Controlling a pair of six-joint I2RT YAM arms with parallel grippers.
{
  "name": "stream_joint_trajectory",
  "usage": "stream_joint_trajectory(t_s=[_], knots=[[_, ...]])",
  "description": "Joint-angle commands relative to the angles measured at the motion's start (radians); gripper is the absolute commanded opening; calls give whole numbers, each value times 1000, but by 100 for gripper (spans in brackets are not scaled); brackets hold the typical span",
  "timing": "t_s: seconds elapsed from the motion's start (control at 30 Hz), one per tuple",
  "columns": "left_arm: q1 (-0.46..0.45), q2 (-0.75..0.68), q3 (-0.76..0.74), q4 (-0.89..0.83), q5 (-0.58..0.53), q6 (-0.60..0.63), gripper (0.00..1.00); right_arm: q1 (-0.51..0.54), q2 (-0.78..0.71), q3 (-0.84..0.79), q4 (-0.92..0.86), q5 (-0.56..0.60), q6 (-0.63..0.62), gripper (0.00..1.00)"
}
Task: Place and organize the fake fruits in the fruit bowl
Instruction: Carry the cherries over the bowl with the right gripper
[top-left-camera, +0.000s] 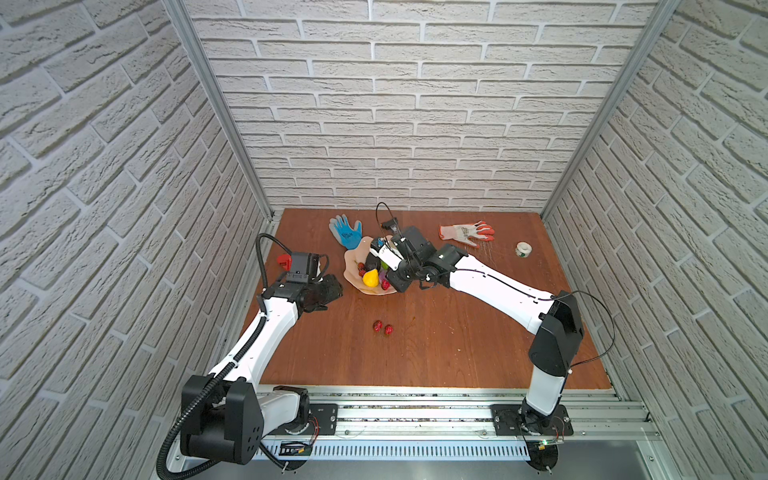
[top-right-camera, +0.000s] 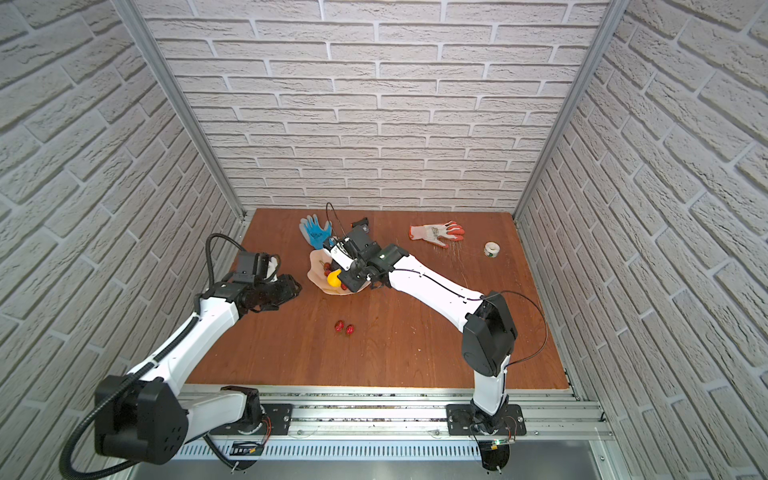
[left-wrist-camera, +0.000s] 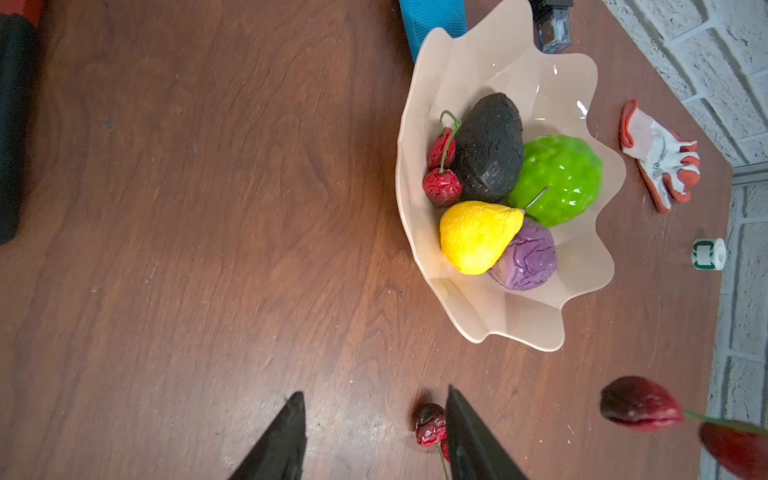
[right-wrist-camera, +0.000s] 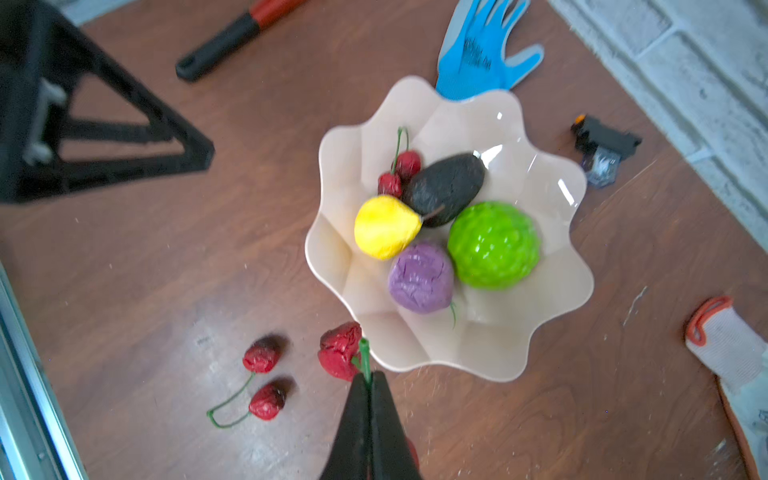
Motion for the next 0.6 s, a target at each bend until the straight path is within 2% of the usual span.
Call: stream_joint_trajectory(t_s=[0.0,0.23,0.43,0.57], knots=[[13,-15,-18,24,-2,-6,54,4,54,64,93,-24,40,6],[18,-65,-48,26,-28,-13,55,3,192,200,145,9,128,6],[22,-69,-39,12,-44,7,55,4,267,218,243,58,230,6],[28,-64,-37,14,-40,11,55,5,330,257,246,57,274,6]])
